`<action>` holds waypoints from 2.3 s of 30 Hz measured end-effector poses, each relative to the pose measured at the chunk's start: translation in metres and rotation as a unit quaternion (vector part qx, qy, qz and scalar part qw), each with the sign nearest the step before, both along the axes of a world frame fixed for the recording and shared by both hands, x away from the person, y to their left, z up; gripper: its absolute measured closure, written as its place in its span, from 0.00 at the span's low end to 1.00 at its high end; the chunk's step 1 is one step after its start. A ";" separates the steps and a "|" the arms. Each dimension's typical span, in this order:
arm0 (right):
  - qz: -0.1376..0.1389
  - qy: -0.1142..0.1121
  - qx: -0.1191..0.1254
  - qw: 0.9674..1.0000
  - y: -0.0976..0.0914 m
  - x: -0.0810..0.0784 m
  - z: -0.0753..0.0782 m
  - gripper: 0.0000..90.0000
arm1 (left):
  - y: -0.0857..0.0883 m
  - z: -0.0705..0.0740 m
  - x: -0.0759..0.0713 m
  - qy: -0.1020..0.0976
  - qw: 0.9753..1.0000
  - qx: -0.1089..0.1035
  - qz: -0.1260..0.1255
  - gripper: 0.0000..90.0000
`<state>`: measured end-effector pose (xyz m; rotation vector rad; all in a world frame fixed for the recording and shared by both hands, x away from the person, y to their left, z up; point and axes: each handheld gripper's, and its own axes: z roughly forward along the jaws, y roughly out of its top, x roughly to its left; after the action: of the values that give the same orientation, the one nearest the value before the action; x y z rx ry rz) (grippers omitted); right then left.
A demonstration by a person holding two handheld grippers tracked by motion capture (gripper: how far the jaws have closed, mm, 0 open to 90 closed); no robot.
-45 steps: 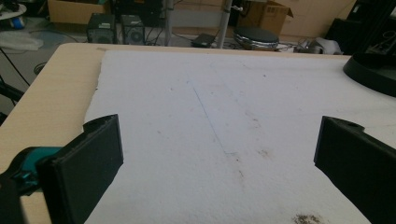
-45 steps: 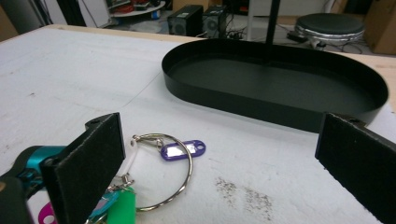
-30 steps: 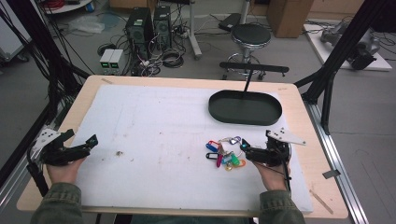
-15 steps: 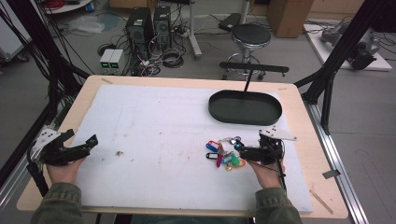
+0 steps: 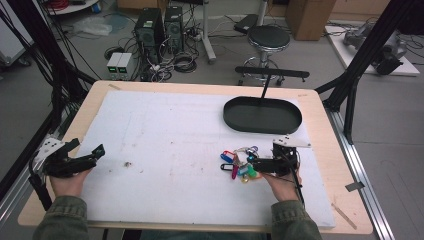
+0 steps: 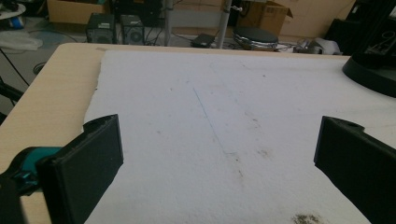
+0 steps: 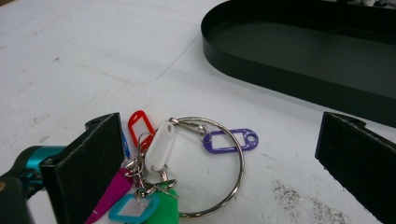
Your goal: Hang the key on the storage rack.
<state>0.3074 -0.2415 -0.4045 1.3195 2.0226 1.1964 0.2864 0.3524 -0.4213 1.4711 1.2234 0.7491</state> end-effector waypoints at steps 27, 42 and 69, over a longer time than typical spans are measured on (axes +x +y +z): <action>0.069 0.102 -0.047 0.991 0.014 0.010 -0.019 0.01 | 0.001 0.000 0.000 -0.001 1.000 0.000 0.000 0.02; 0.108 0.138 -0.071 0.982 0.026 0.011 -0.026 0.15 | 0.000 0.000 0.000 0.000 1.000 0.000 0.000 0.02; 0.120 0.120 -0.076 0.982 0.031 0.003 -0.015 0.89 | 0.000 0.000 0.000 -0.001 1.000 0.001 0.001 0.02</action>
<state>0.3107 -0.2106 -0.4196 1.2202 2.4517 0.9941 0.2865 0.3524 -0.4215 1.4695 1.2227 0.7534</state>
